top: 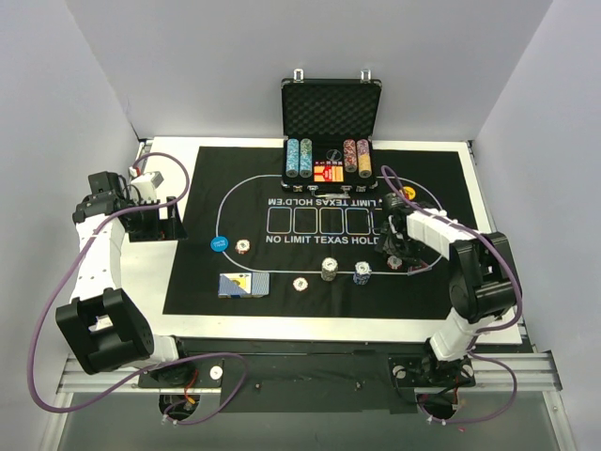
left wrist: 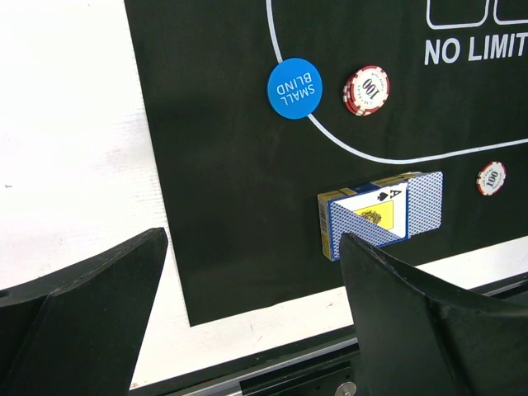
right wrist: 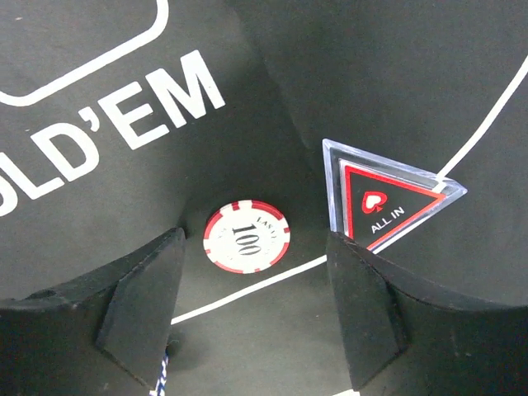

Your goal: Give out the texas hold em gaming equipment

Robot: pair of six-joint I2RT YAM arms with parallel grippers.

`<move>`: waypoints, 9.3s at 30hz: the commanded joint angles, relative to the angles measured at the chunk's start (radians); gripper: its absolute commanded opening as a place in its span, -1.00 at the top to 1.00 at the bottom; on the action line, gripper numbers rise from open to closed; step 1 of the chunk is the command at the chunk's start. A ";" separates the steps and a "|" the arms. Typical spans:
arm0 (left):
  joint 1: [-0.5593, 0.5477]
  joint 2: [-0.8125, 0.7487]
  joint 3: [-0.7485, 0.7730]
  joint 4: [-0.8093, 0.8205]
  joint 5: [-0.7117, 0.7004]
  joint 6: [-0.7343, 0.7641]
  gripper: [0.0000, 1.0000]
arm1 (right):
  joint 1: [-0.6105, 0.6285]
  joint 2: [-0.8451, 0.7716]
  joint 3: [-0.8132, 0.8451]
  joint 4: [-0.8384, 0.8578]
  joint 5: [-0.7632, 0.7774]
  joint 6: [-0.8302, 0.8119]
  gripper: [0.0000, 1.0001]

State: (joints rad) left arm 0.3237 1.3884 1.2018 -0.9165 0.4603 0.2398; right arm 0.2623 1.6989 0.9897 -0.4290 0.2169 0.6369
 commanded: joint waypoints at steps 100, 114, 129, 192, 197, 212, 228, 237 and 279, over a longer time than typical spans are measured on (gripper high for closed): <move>0.008 -0.031 0.002 0.024 0.008 0.007 -0.94 | 0.548 0.120 0.300 -0.189 -0.057 -0.085 0.12; 0.009 -0.034 -0.007 0.028 0.005 0.007 -0.94 | 0.546 0.082 0.293 -0.189 -0.056 -0.077 0.66; 0.009 -0.028 -0.007 0.031 0.009 0.001 -0.94 | 0.591 0.232 0.699 -0.316 -0.080 -0.117 0.73; 0.009 -0.034 -0.024 0.022 0.054 -0.007 -0.94 | 0.500 0.001 0.282 -0.091 -0.037 -0.117 -0.42; 0.009 -0.031 -0.012 0.018 0.051 -0.013 -0.94 | 0.500 0.008 0.224 -0.039 -0.080 -0.114 -0.41; 0.009 -0.031 -0.013 0.016 0.037 -0.013 -0.94 | 0.506 0.079 0.201 0.013 -0.137 -0.098 -0.21; 0.008 -0.034 -0.025 0.027 0.034 -0.010 -0.94 | 0.528 0.081 0.178 0.013 -0.126 -0.085 0.18; 0.009 -0.034 -0.039 0.031 0.035 -0.010 -0.94 | 0.526 0.045 0.213 -0.027 -0.102 -0.101 0.35; 0.009 0.026 0.005 0.018 0.051 0.013 -0.94 | -0.239 0.343 0.733 -0.186 -0.001 -0.114 0.47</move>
State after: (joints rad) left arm 0.3244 1.4086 1.1584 -0.9077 0.4801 0.2264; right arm 0.0593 1.9911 1.6474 -0.5598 0.1665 0.5007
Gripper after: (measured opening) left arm 0.972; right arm 0.394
